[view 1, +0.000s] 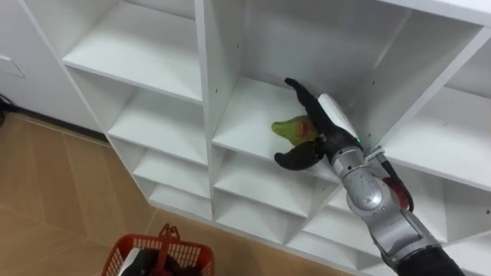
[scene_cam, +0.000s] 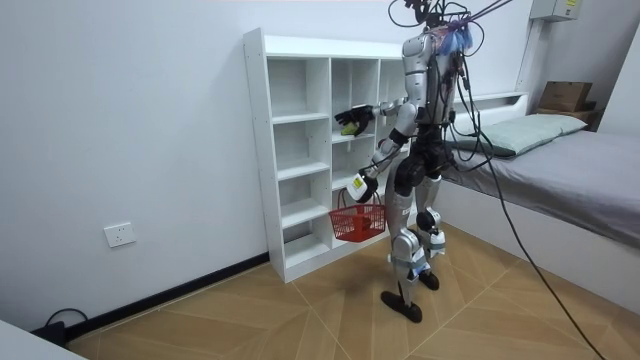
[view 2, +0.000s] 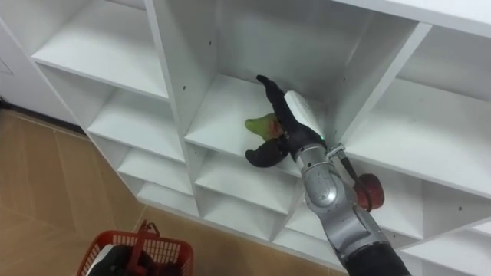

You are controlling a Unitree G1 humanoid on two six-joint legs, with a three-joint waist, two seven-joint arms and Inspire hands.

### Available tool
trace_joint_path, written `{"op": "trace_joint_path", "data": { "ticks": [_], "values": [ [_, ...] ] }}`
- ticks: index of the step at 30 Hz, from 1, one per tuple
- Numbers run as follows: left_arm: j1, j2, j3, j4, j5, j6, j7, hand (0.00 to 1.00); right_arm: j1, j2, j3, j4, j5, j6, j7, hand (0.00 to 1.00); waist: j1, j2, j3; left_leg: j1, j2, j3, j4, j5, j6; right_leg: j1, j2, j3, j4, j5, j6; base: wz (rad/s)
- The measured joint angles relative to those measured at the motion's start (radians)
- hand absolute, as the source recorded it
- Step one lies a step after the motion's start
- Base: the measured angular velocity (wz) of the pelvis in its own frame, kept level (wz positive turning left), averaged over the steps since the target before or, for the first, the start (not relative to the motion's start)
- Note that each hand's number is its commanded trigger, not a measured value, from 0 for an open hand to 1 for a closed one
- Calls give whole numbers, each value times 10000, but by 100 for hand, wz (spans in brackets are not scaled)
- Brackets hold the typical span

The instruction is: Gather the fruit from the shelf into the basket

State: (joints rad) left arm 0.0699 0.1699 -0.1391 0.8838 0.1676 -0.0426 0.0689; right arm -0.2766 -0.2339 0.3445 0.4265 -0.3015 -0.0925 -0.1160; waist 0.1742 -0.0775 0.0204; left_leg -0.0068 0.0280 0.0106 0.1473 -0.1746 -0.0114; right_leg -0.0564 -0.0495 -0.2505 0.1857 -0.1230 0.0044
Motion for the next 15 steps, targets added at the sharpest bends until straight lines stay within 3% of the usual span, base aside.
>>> {"op": "trace_joint_path", "data": {
  "ticks": [15],
  "values": [
    [-59,-27,-41,174,9,4,-153,100,-181,-2,49,3,1,99,335,0,-12,2,3,-44,2,3,0,-2,1,-37,-1,-13,17,0,-1,0]
  ]
}}
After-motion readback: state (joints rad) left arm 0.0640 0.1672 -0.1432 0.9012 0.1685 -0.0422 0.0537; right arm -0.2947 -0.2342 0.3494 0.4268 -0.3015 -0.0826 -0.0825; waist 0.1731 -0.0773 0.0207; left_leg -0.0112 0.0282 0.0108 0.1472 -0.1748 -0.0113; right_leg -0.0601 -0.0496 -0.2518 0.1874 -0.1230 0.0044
